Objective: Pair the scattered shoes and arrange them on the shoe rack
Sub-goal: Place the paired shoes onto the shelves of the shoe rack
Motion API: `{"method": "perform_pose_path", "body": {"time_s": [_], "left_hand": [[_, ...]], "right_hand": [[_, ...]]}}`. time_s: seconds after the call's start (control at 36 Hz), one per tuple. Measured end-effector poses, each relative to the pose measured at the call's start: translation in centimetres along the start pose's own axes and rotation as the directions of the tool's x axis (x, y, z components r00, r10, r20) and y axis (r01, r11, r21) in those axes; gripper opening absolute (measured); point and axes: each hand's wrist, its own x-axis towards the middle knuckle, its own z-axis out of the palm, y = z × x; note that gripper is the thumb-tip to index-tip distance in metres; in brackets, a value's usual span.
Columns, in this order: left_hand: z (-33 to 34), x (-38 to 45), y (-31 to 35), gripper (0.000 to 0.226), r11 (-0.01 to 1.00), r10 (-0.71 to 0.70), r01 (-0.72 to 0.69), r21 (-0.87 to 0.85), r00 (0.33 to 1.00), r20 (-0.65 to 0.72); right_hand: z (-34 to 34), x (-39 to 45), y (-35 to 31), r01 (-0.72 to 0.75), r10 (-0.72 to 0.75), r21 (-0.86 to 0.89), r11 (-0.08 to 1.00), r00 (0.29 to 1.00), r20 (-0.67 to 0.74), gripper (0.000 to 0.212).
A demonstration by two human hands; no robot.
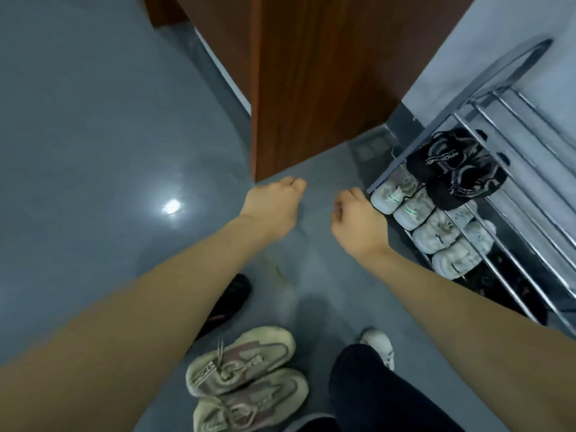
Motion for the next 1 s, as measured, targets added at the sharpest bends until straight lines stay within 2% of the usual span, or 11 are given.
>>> {"method": "perform_pose_path", "body": {"time_s": [0.25,0.44,0.69,1.0], "left_hand": [[-13.5,-13.5,0.0,0.035,0.99,-0.037,0.046,-0.133,0.997,0.073],[-19.6,-19.1,0.9,0.037,0.964,-0.011,0.039,-0.261,0.994,0.105],[-18.5,-23.7,4.6,0.034,0.963,0.066,-0.01,-0.268,0.978,0.199],[-11.6,-30.0,13.1,0.038,0.978,0.16,-0.103,-0.183,0.93,0.332]], "right_hand": [[-12.7,-9.1,-10.3,-0.124,0.119,0.071,0.99,0.991,0.066,0.016],[-18.4,-15.9,-13.5,-0.187,0.17,0.148,0.971,0.978,0.117,0.015],[-18.8,-22.8,-11.9,-0.288,0.261,0.17,0.942,0.951,0.167,0.017],[-15.9,-35.3,-5.3,-0.439,0.399,0.179,0.88,0.89,0.221,0.019]]}}
